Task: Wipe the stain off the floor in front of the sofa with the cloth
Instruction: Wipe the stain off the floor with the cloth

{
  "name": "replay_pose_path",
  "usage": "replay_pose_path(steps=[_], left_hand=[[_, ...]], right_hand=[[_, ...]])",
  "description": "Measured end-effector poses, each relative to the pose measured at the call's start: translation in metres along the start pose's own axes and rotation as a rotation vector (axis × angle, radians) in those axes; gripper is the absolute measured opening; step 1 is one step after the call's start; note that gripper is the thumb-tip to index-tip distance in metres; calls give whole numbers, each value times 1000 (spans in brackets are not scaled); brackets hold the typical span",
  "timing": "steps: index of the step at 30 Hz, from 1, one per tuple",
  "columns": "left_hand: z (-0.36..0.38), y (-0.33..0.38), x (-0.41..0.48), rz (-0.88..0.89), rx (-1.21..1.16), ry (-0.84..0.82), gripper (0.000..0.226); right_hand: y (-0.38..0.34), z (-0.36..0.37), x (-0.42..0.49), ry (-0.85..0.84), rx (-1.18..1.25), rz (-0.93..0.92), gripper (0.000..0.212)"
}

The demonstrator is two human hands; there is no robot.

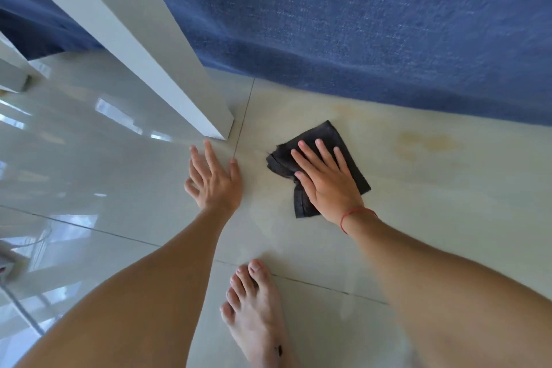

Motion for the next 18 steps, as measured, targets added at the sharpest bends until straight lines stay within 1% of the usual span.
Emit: replay_pose_path(steps=[2, 5, 8, 10, 12, 15, 18], left_hand=[[0, -9, 2, -21, 42, -6, 62], [7, -11, 7, -22, 70, -61, 60], [12, -8, 9, -13, 63, -134, 60], [11, -10, 10, -10, 63, -135, 60], [10, -11, 12, -4, 62, -136, 60], [9, -13, 13, -6, 76, -150, 60], [9, -14, 11, -4, 83, -166, 60]], right_hand=[[22, -14, -10, 25, 5, 56, 53], [41, -27, -1, 71, 7, 181, 53], [35, -26, 18, 185, 53, 391, 51], [15, -17, 34, 218, 96, 464, 52], [-11, -6, 47, 226, 116, 428, 51], [-51, 12, 50, 220, 94, 279, 49], [-66, 26, 29, 132, 64, 132, 48]])
Point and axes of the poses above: each hand's wrist, its own x-axis towards the middle knuckle, its own z-axis out of the palm, y = z × x, the point moved 7 cm from there along x, towards the middle knuckle, and after that the axes turned 11 degrees about x, right-handed, at the moved point
